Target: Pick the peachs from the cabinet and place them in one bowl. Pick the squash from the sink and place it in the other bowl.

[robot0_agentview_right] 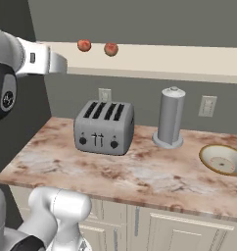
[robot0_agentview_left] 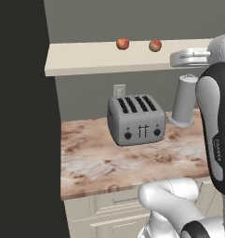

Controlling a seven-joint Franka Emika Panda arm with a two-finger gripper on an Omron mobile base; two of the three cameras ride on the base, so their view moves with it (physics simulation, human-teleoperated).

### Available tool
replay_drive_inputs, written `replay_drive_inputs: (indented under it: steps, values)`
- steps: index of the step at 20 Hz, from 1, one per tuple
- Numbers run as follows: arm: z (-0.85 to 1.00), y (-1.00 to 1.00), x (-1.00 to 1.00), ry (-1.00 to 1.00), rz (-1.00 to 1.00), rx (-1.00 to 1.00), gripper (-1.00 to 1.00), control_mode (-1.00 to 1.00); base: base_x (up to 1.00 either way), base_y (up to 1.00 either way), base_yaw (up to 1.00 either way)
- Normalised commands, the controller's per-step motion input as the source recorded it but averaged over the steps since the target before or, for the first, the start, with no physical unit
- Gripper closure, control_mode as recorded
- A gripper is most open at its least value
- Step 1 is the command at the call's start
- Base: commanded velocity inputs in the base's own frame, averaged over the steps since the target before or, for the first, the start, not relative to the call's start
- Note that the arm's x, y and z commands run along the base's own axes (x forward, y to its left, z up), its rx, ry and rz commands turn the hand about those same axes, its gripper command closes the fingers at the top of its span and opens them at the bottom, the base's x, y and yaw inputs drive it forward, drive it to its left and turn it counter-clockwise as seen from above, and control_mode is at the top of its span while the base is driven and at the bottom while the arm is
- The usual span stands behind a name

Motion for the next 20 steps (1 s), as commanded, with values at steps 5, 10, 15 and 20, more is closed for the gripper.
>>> replay_drive_inputs:
  steps: [5,10,15,20]
  values:
    - [-0.06,-0.13,0.37,0.07,0.0,0.02,-1.0,-1.0,0.0,0.0,0.0]
    - [-0.33,-0.27,0.57,0.09,-0.03,0.0,-1.0,-1.0,0.0,0.0,0.0]
    - [-0.03,-0.13,0.55,0.0,-0.03,0.0,-1.0,-1.0,0.0,0.0,0.0]
    - [0.14,0.0,0.42,0.0,0.0,0.0,-1.0,-1.0,0.0,0.0,0.0]
